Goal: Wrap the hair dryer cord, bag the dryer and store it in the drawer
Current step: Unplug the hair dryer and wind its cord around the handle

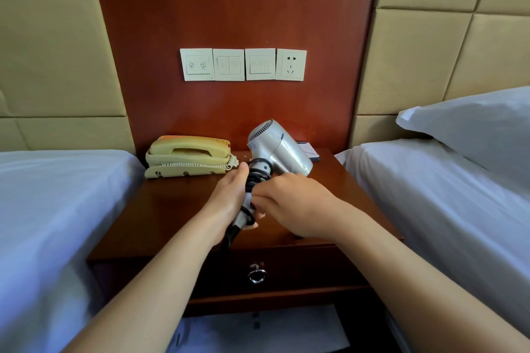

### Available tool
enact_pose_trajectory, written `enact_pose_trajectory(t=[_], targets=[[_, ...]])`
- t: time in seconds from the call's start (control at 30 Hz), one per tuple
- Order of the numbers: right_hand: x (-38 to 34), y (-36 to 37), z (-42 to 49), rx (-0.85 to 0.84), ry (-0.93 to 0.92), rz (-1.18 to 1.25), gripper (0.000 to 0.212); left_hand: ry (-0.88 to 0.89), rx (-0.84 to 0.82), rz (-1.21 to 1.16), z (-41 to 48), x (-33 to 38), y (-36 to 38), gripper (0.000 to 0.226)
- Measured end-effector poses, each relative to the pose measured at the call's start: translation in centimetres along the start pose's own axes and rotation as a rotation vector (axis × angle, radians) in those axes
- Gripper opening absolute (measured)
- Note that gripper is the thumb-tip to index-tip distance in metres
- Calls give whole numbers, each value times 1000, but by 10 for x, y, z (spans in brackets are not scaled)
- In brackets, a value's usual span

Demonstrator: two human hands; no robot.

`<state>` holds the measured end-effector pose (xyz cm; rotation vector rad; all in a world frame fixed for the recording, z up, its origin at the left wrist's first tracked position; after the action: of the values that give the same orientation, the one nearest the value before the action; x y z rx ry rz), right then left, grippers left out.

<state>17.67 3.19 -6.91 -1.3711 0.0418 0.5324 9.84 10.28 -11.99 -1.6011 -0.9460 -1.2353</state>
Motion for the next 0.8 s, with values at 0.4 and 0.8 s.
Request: enact_pose_trajectory(t=[0.4, 0.8], targets=[[12, -12, 2, 205, -18, 116, 20, 127, -217, 237, -19, 8, 18, 85], [47, -35, -5, 171, 194, 452, 30, 312, -354, 602, -25, 11, 24, 37]])
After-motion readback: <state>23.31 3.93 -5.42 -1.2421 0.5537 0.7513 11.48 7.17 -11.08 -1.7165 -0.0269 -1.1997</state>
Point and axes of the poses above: each hand's wrist, its own z-axis towards the middle knuckle, its own y-axis out of the palm, x = y × z, the point moved 5 cm from there along z, towards the middle knuckle, and after that the axes turned 12 degrees about z, right-handed, at the moved point
